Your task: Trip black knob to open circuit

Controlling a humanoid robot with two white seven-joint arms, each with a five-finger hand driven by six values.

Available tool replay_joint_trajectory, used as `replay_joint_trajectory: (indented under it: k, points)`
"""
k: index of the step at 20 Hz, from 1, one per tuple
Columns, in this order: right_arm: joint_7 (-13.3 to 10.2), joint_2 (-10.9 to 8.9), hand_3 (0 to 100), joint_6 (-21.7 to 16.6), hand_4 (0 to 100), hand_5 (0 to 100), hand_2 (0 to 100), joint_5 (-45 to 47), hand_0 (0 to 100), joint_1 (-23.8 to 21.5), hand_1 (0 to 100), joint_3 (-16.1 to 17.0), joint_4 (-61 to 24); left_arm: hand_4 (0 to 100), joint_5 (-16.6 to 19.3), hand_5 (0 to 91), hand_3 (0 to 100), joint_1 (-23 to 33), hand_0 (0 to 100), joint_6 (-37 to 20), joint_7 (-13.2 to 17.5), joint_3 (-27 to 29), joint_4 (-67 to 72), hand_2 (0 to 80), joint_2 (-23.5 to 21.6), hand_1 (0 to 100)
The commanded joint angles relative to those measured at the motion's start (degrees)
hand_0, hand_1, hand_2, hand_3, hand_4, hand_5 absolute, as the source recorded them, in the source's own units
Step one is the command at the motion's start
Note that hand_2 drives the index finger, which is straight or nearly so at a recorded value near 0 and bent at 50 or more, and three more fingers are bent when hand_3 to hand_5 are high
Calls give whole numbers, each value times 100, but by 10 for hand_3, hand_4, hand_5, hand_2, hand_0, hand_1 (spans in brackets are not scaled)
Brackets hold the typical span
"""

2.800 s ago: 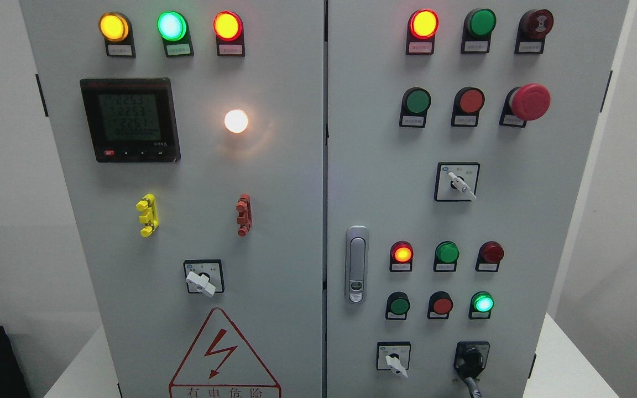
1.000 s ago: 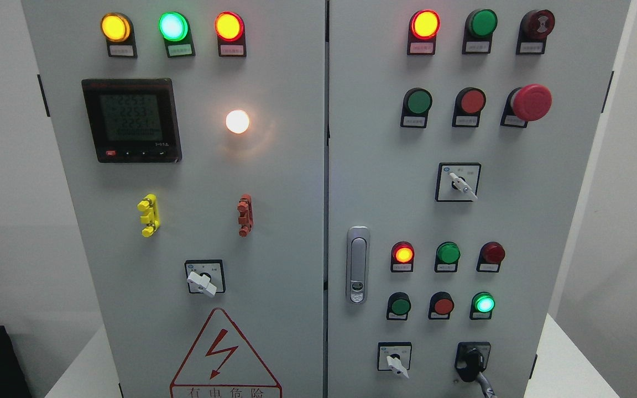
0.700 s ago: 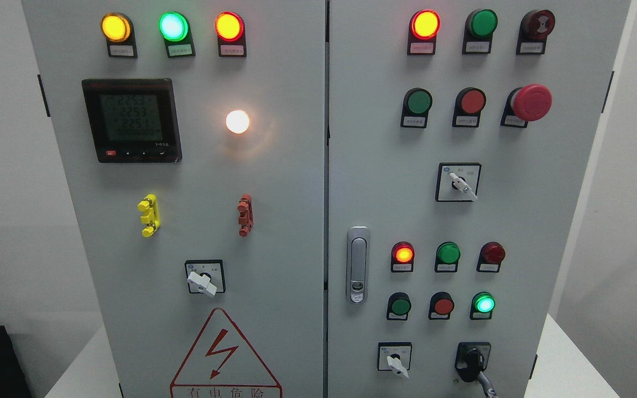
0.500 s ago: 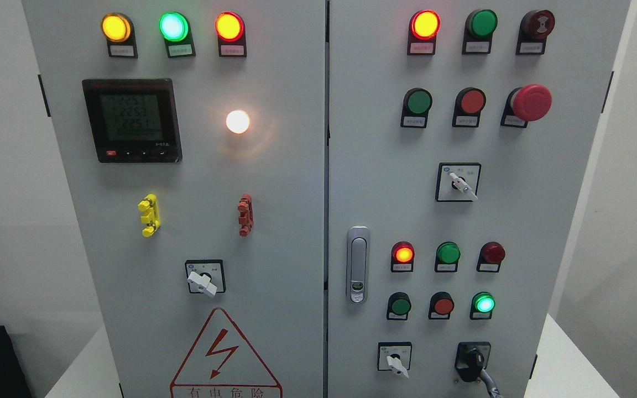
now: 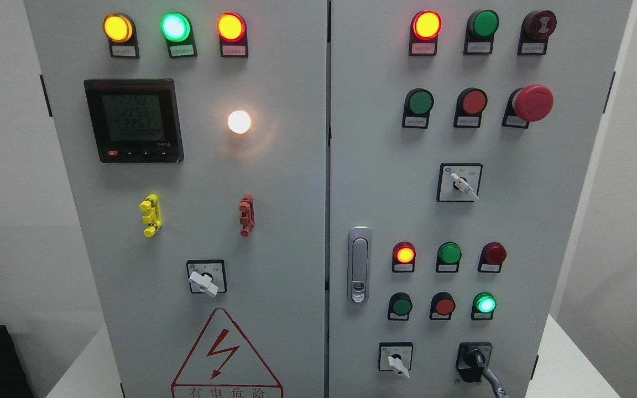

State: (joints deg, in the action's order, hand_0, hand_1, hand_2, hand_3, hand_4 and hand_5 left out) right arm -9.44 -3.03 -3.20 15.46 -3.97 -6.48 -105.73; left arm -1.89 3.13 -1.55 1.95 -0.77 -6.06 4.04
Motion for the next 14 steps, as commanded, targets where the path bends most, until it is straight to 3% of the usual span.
replay_joint_trajectory:
  k: [1, 6, 14]
  points:
    - [56, -31, 1000, -93, 1000, 1000, 89, 1, 0, 19, 75, 67, -159, 0, -14, 0, 0, -14, 120, -12, -1, 7, -1, 0, 9, 389]
    - [39, -137, 1000, -93, 1000, 1000, 89, 1, 0, 10, 74, 155, -150, 0, -14, 0, 0, -14, 120, -3, -1, 7, -1, 0, 9, 389]
    - [-23, -146, 1000, -102, 1000, 1000, 89, 45, 0, -86, 68, 208, -185, 0, -14, 0, 0, -14, 120, -12, -1, 7, -1, 0, 0, 389]
